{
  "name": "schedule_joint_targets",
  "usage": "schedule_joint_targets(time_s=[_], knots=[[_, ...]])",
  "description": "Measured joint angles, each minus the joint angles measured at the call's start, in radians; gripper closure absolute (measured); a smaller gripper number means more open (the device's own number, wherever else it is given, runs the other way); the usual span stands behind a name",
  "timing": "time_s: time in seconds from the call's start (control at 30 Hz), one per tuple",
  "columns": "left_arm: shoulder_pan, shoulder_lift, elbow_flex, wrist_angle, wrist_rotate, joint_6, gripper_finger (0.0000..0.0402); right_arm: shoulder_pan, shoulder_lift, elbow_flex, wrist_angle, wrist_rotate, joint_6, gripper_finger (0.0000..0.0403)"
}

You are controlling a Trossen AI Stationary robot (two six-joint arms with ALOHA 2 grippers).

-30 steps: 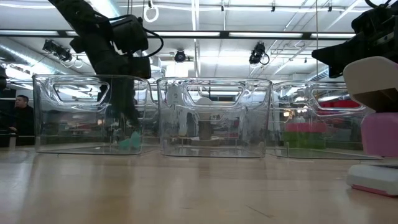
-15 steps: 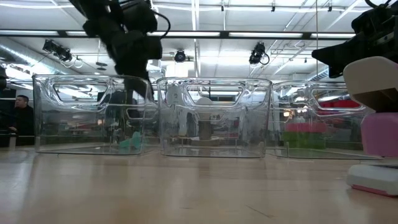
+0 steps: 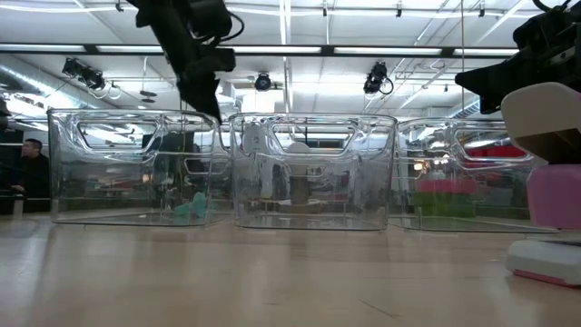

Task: Pick and place Stapler, Stapler remover, tape
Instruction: Adjust the left transparent bin

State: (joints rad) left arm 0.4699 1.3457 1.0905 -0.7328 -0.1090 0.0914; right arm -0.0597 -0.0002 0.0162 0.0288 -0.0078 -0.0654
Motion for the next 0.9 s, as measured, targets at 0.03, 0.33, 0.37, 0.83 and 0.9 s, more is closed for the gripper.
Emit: schedule_joint_targets(time_s=[0.03, 0.33, 0.37, 0.83, 0.9], knots=[[0.021, 0.0, 0.004, -0.031, -0.003, 0.0, 0.0275, 0.0, 0.0, 0.0, 0.0, 0.0, 0.0, 0.0381], [0.158, 0.0, 0.004, -0.34, -0.01, -0.001, 0.0275, 0.0, 0.0, 0.0, 0.0, 0.0, 0.0, 0.0381], [0.165, 0.0, -0.001, -0.364, -0.011, -0.001, 0.0275, 0.0, 0.0, 0.0, 0.0, 0.0, 0.0, 0.0381], [0.106, 0.0, -0.192, -0.549, 0.012, 0.008, 0.0281, 0.0, 0.0, 0.0, 0.0, 0.0, 0.0, 0.0381], [0.087, 0.0, -0.211, -0.549, 0.049, 0.023, 0.0292, 0.0, 0.0, 0.0, 0.0, 0.0, 0.0, 0.0381]])
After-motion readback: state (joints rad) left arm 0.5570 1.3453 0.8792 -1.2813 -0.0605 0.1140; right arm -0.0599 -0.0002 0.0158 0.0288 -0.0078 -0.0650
